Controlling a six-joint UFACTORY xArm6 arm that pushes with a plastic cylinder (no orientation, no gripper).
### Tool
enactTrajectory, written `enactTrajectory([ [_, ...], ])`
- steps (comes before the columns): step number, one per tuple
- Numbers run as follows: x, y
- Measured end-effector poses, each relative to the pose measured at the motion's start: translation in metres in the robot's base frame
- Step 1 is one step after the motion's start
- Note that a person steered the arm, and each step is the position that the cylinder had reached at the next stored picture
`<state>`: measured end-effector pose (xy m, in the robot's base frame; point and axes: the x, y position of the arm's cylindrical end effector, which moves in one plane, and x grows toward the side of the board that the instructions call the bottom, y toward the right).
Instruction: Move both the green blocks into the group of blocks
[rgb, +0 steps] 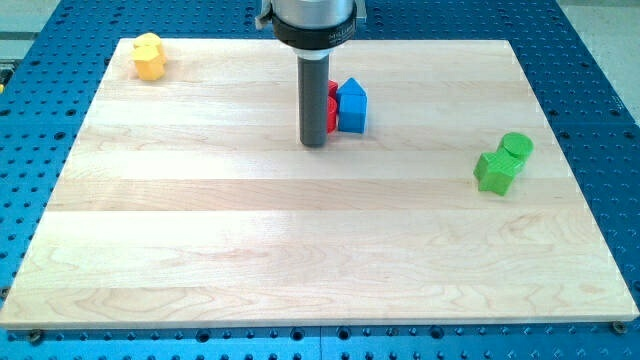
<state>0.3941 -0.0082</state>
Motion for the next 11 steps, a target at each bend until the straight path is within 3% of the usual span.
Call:
enactTrajectory([
  [1, 0.035, -0.025],
  [2, 0.062, 0.058],
  [4, -0.014, 0.22],
  [5, -0.01, 0.337],
  [6, 0.046, 0.305],
  [7, 0.044, 0.241],
  [9, -0.007, 0.14],
  [10, -0.03, 0.12],
  [11, -0.026, 0.158],
])
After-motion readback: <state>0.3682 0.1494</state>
